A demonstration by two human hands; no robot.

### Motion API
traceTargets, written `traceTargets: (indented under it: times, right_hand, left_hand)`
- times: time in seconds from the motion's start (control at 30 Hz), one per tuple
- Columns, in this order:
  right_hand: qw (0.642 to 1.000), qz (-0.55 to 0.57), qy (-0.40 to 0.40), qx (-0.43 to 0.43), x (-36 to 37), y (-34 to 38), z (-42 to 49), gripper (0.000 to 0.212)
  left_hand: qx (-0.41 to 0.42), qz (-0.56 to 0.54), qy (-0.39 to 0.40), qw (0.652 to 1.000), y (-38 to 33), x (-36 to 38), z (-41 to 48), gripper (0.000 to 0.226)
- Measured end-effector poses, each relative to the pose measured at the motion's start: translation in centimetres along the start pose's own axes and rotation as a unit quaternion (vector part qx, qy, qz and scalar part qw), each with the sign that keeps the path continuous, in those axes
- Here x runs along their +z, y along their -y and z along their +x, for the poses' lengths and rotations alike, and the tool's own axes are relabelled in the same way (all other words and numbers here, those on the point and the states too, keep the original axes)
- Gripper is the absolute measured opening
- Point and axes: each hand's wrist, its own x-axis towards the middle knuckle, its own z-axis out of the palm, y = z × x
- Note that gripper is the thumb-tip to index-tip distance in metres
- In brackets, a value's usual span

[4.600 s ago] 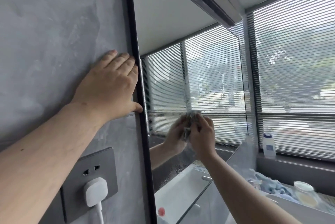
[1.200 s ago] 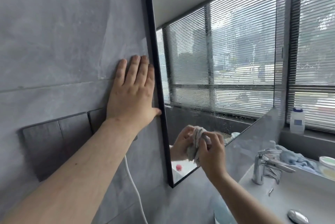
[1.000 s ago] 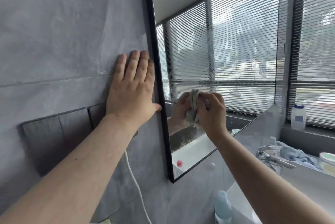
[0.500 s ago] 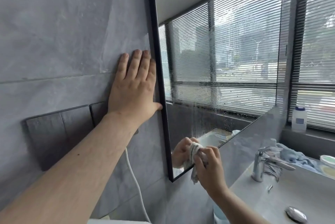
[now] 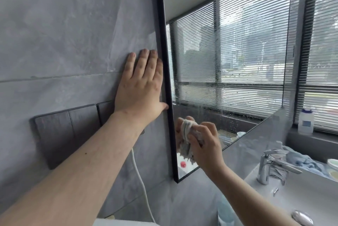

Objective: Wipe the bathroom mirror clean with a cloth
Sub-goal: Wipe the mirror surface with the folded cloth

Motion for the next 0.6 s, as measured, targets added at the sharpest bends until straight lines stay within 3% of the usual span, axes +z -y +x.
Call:
traceTargets:
  times: [0.23, 0.43, 0.6]
  right_hand:
    - [0.996, -0.012, 0.061, 0.057, 0.4, -3.3, -9.9, 0.033]
    - [1.000, 0.014, 0.009, -0.001, 0.7, 0.3, -3.4, 0.035]
    - [0.999, 0.034, -0.007, -0.004, 0.8, 2.9, 3.3, 0.022]
  left_hand:
    - [0.000, 0.004, -0.004, 1.000, 0.0, 0.1, 0.0, 0.119]
    - [-0.002, 0.004, 0.000, 1.000, -0.1, 0.0, 0.0, 0.119]
    - [-0.002, 0.002, -0.002, 1.000, 0.0, -0.1, 0.0, 0.118]
